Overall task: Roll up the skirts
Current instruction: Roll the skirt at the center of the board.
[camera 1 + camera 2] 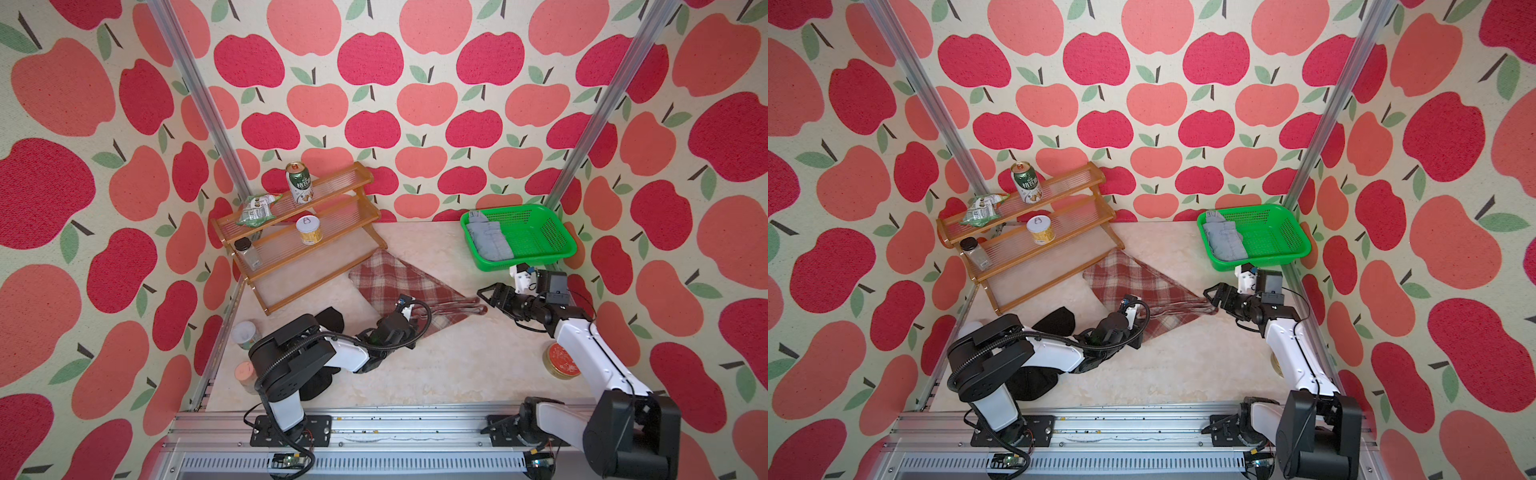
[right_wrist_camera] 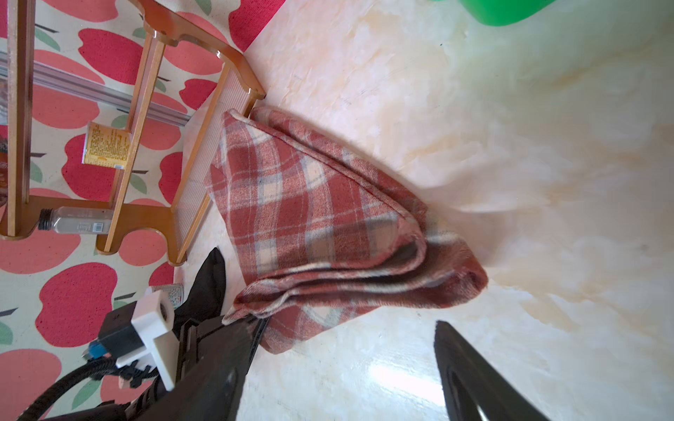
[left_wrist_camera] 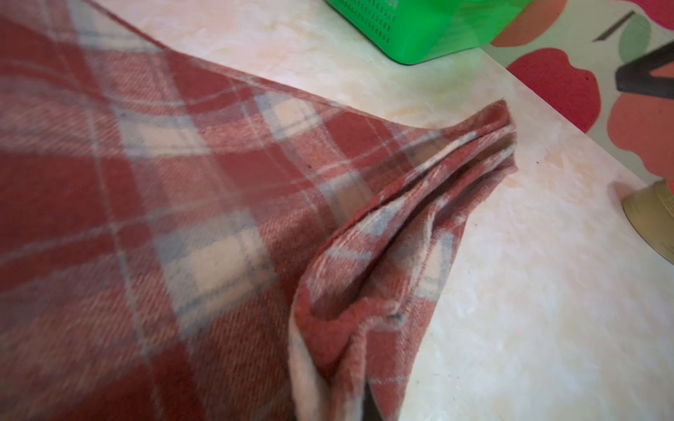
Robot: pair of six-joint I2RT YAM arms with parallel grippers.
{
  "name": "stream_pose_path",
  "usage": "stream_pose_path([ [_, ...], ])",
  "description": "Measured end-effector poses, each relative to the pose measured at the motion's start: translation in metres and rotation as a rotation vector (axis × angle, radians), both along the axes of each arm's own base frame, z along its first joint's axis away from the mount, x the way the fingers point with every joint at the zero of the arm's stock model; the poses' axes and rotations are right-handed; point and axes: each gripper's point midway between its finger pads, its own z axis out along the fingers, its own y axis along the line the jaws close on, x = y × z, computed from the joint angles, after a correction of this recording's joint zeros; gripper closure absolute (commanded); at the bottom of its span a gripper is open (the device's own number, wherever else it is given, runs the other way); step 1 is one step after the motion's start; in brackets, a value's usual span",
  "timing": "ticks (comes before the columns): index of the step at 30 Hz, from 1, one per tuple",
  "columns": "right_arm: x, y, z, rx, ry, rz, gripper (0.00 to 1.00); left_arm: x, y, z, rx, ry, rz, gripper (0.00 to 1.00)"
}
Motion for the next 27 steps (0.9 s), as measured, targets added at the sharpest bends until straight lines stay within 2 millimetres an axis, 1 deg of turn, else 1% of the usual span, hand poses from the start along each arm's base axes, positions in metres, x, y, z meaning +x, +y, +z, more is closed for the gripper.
stream_pose_path([
  [5, -0.002, 0.012, -0.008, 0.009, 0.025, 0.046, 0.32, -0.004, 0.044, -0.017, -0.061, 0.075, 0.218, 1.0],
  [6, -0.002, 0.014, -0.011, 0.01, 0.034, 0.052, 0.33, -0.004, 0.05, -0.02, -0.07, 0.087, 0.254, 0.99],
  [8, -0.002, 0.017, -0.016, 0.013, 0.052, 0.062, 0.33, -0.004, 0.057, -0.023, -0.095, 0.104, 0.303, 0.99],
  [11, -0.003, 0.023, -0.025, 0.017, 0.08, 0.084, 0.27, -0.003, 0.059, -0.024, -0.132, 0.126, 0.342, 0.98],
  [13, -0.003, 0.029, -0.032, 0.022, 0.099, 0.103, 0.24, -0.003, 0.059, -0.03, -0.142, 0.145, 0.359, 0.97],
  [14, -0.003, 0.031, -0.035, 0.025, 0.108, 0.112, 0.24, -0.002, 0.06, -0.033, -0.153, 0.154, 0.37, 0.97],
  [17, -0.002, 0.039, -0.049, 0.039, 0.143, 0.141, 0.24, 0.002, 0.058, -0.034, -0.2, 0.166, 0.39, 0.97],
  [21, 0.003, 0.043, -0.071, 0.053, 0.194, 0.146, 0.24, 0.006, 0.056, -0.034, -0.244, 0.179, 0.404, 0.96],
  [27, 0.013, 0.053, -0.091, 0.071, 0.206, 0.164, 0.24, 0.007, 0.056, -0.034, -0.256, 0.191, 0.407, 0.95],
])
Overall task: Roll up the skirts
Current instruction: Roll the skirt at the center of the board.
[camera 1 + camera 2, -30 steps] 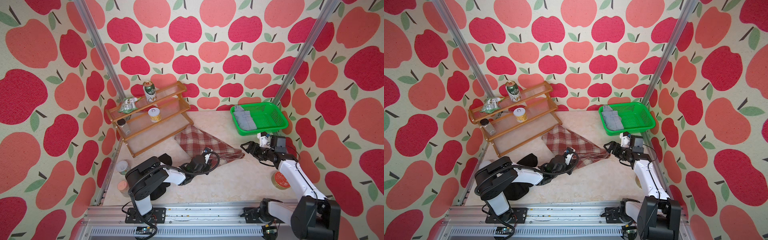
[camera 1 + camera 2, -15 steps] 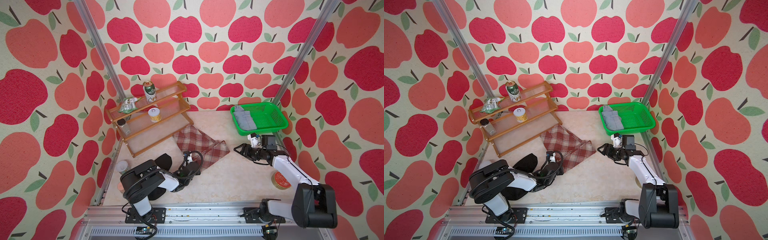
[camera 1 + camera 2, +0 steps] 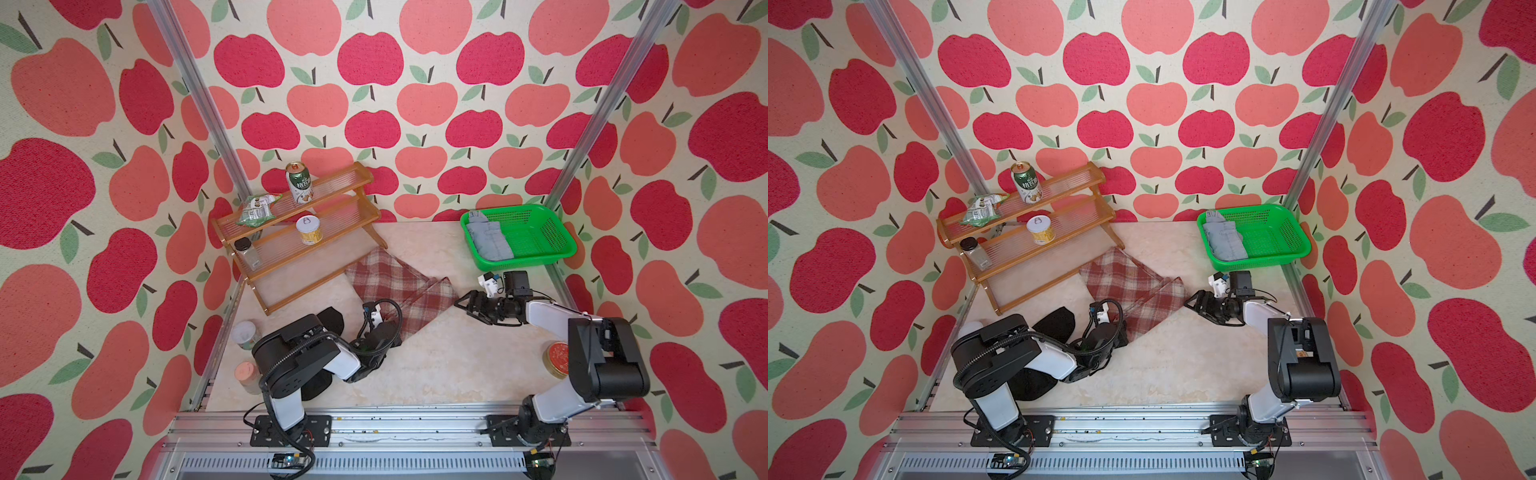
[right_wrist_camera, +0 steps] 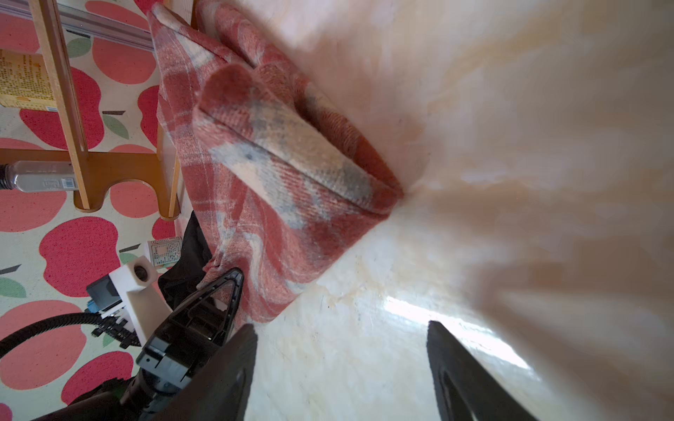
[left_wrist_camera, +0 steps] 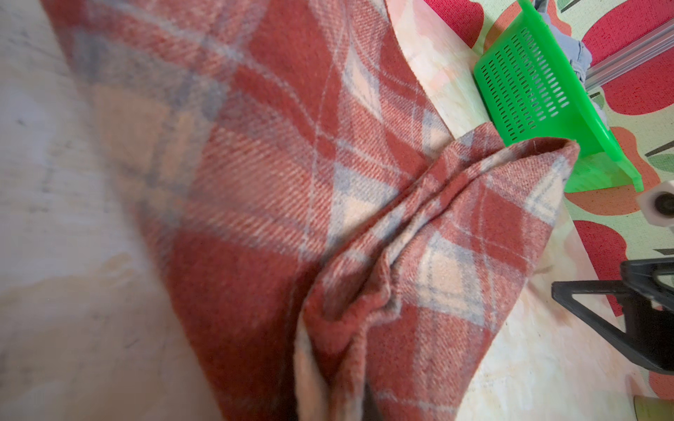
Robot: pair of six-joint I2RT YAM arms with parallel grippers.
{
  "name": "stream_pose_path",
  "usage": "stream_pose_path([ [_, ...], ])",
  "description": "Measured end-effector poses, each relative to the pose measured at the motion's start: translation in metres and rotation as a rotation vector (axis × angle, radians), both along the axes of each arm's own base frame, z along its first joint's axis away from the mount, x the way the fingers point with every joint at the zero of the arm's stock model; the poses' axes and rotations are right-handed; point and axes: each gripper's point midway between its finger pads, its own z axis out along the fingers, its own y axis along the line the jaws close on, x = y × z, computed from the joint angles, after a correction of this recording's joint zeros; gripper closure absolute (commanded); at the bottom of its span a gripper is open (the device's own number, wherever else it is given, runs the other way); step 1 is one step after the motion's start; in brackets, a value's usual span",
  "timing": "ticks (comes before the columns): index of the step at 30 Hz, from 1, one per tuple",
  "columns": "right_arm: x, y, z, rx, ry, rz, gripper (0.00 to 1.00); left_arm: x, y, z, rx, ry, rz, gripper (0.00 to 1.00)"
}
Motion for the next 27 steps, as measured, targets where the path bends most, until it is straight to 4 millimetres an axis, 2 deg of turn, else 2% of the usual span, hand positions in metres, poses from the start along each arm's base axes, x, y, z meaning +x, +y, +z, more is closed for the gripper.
stream_pose_path([
  [3, 0.003, 0.007, -0.014, 0.011, 0.03, 0.011, 0.27, 0.0, 0.0, 0.0, -0.001, 0.004, -0.003, 0.95],
  [11, 0.026, 0.023, -0.017, 0.021, 0.007, 0.032, 0.35, 0.002, -0.002, 0.0, 0.009, 0.013, -0.007, 0.95],
  [13, 0.034, 0.025, -0.018, 0.03, 0.0, 0.028, 0.41, 0.002, -0.002, 0.0, 0.012, 0.016, -0.01, 0.95],
  [14, 0.039, 0.027, -0.019, 0.039, -0.004, 0.028, 0.49, 0.002, -0.001, 0.0, 0.014, 0.017, -0.011, 0.94],
  [16, 0.046, 0.029, -0.023, 0.046, -0.003, 0.019, 0.56, 0.002, -0.001, 0.0, 0.013, 0.02, -0.014, 0.89],
  [23, 0.059, 0.039, -0.025, 0.104, -0.027, 0.024, 0.59, 0.004, -0.004, 0.002, 0.026, 0.02, -0.032, 0.82],
  [24, 0.06, 0.04, -0.025, 0.107, -0.029, 0.021, 0.63, 0.004, -0.004, 0.002, 0.026, 0.021, -0.032, 0.81],
  [25, 0.06, 0.041, -0.026, 0.108, -0.027, 0.019, 0.7, 0.004, -0.003, 0.002, 0.025, 0.021, -0.035, 0.77],
  [27, 0.06, 0.041, -0.029, 0.106, -0.014, 0.01, 0.89, 0.005, -0.004, 0.004, 0.023, 0.02, -0.042, 0.57],
])
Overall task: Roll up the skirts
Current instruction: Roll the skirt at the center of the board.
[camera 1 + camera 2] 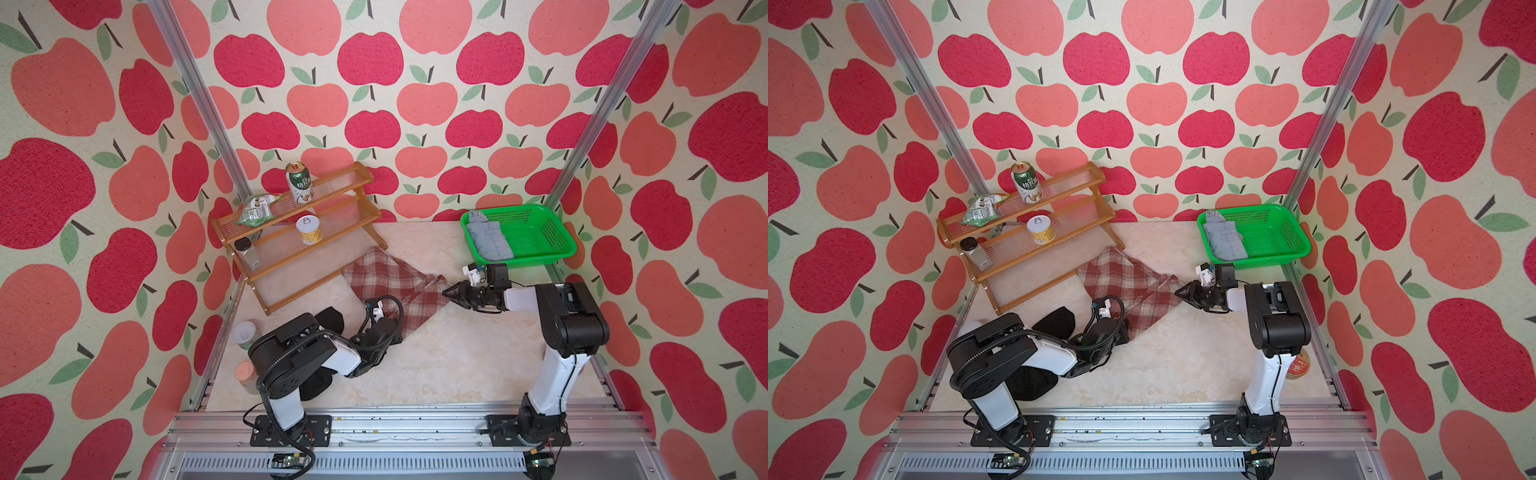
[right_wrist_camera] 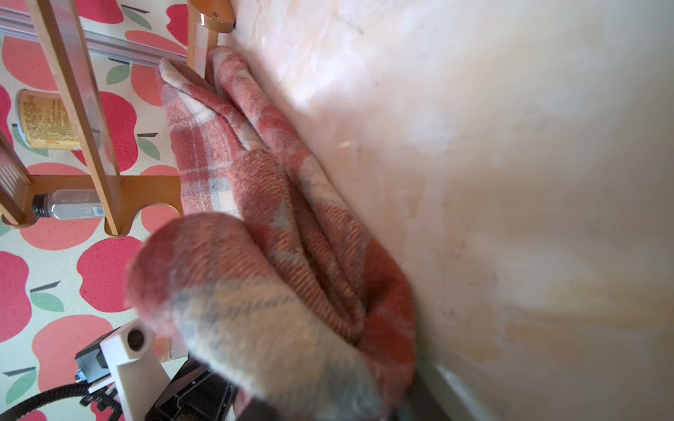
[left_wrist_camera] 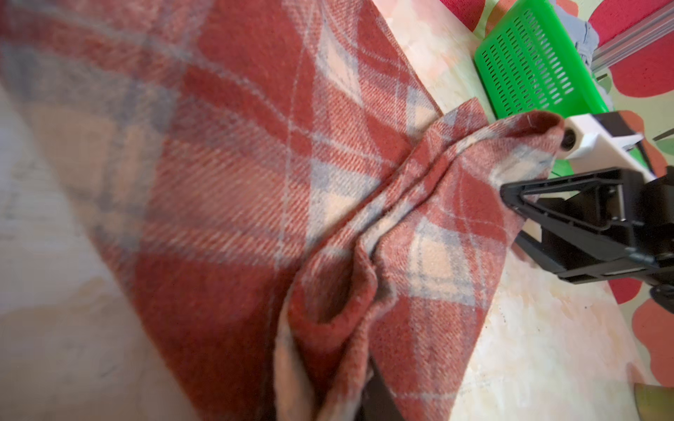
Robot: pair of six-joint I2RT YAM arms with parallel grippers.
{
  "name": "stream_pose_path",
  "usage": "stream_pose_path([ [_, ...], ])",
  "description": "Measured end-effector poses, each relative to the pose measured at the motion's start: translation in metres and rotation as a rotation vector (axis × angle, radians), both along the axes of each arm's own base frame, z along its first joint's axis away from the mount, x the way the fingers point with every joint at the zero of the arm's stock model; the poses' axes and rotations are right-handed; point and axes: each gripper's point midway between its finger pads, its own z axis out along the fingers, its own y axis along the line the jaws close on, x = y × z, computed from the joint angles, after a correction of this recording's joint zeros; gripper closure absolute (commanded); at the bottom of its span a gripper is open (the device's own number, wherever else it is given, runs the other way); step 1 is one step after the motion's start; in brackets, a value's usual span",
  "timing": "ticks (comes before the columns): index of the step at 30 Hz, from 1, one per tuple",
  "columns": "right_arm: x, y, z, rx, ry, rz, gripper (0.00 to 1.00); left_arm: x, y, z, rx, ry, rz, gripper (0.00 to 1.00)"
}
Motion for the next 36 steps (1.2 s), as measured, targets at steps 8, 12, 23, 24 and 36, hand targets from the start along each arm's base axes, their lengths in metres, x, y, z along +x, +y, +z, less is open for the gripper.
stream_pose_path([
  [8, -0.004, 0.007, 0.001, -0.011, 0.025, 0.001, 0.96, 0.0, -0.003, 0.028, 0.089, -0.051, -0.088, 0.14],
  [12, -0.006, 0.004, 0.01, -0.023, 0.029, -0.008, 0.96, -0.006, -0.011, 0.075, 0.258, -0.22, -0.199, 0.14],
  [23, -0.021, -0.002, 0.045, -0.049, 0.022, -0.014, 0.96, -0.078, -0.117, 0.089, 0.836, -0.71, -0.823, 0.0],
  [24, -0.022, -0.002, 0.047, -0.05, 0.022, -0.013, 0.96, -0.079, -0.12, 0.079, 0.88, -0.711, -0.852, 0.0],
  [36, -0.028, -0.005, 0.055, -0.077, 0.028, 0.0, 0.96, -0.047, -0.119, 0.03, 1.201, -0.653, -0.856, 0.0],
])
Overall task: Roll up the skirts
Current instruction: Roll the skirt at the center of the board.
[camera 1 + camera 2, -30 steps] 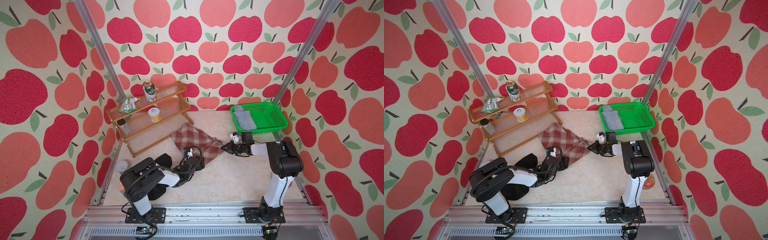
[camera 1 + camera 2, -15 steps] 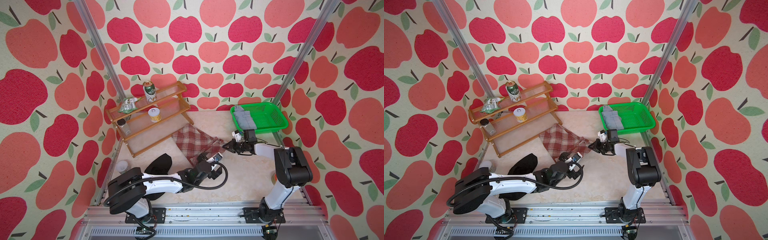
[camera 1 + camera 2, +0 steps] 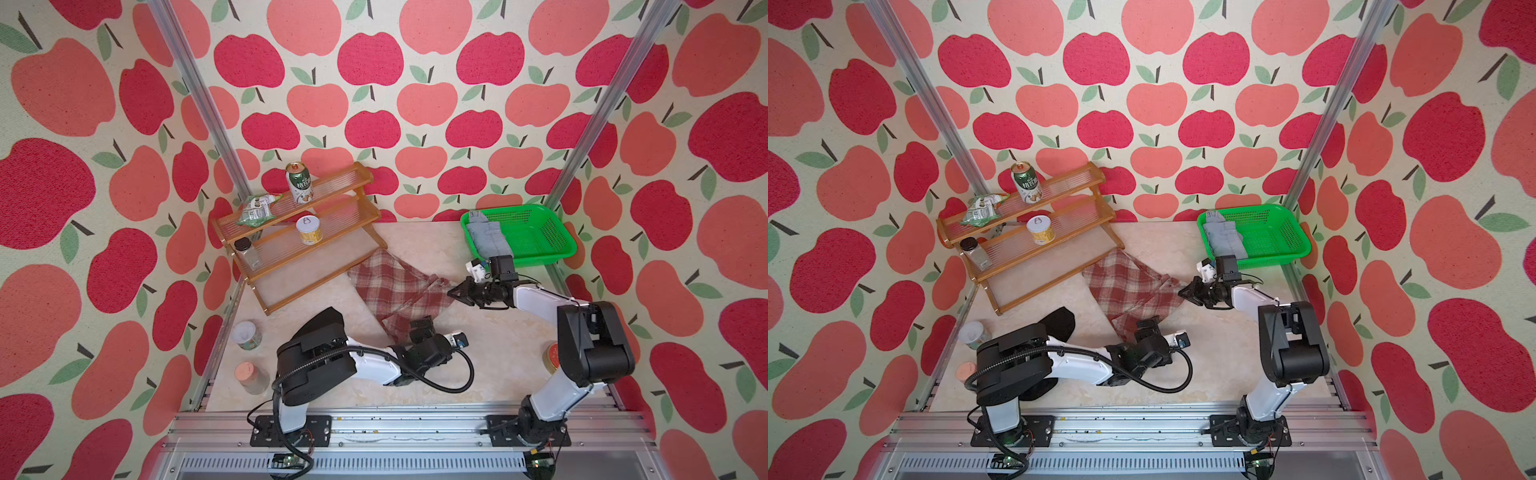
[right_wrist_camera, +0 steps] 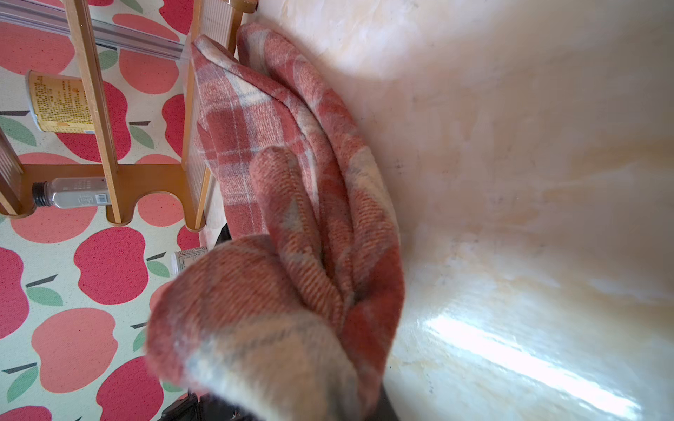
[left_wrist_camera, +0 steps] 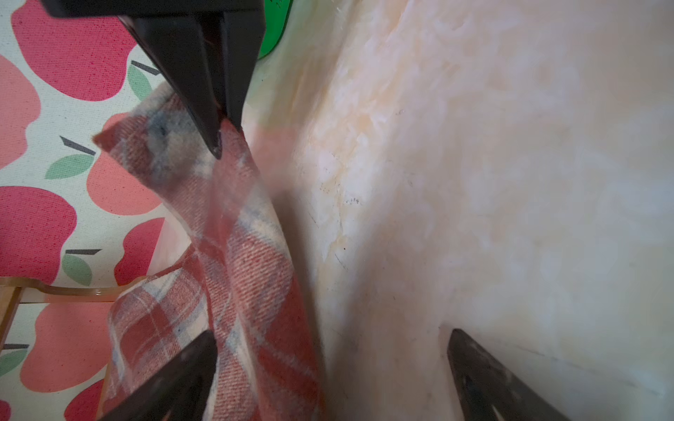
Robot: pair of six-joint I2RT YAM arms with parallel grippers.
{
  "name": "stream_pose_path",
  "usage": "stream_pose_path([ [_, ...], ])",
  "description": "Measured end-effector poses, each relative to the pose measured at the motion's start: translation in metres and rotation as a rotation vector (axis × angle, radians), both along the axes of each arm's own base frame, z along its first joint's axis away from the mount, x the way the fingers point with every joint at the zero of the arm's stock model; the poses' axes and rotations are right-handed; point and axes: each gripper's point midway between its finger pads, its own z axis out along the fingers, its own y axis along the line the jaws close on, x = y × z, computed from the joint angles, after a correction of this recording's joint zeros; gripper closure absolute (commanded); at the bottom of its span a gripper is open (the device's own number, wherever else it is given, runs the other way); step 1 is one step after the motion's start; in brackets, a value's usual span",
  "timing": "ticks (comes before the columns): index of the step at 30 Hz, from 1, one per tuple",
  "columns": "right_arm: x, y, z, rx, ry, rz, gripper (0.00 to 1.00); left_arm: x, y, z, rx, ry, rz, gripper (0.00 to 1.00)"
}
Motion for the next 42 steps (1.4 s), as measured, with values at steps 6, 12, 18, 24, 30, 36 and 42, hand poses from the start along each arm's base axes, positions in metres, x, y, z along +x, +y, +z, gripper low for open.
stream_pose_path([
  [6, -0.004, -0.001, 0.003, -0.008, -0.002, 0.008, 0.96, 0.02, 0.002, -0.008, 0.064, -0.026, 0.086, 0.36],
  [12, -0.006, -0.004, 0.002, -0.016, 0.003, 0.013, 0.96, 0.034, 0.014, -0.026, 0.142, -0.021, 0.15, 0.85],
  [18, -0.009, -0.012, -0.001, -0.027, 0.022, 0.01, 0.81, 0.033, 0.009, -0.034, 0.163, 0.058, 0.128, 0.91],
  [24, -0.001, -0.032, 0.0, -0.027, 0.018, -0.043, 0.49, 0.028, -0.001, -0.029, 0.049, 0.32, 0.054, 0.9],
  [30, -0.002, -0.053, 0.019, 0.016, -0.045, -0.115, 0.34, 0.029, 0.008, -0.024, -0.148, 0.658, 0.016, 0.88],
  [36, -0.018, -0.056, 0.019, 0.059, -0.066, -0.118, 0.33, 0.025, 0.011, -0.016, -0.325, 0.936, -0.034, 0.87],
  [42, -0.037, -0.052, 0.018, 0.093, -0.083, -0.097, 0.33, 0.029, 0.004, 0.006, -0.459, 1.088, -0.084, 0.87],
])
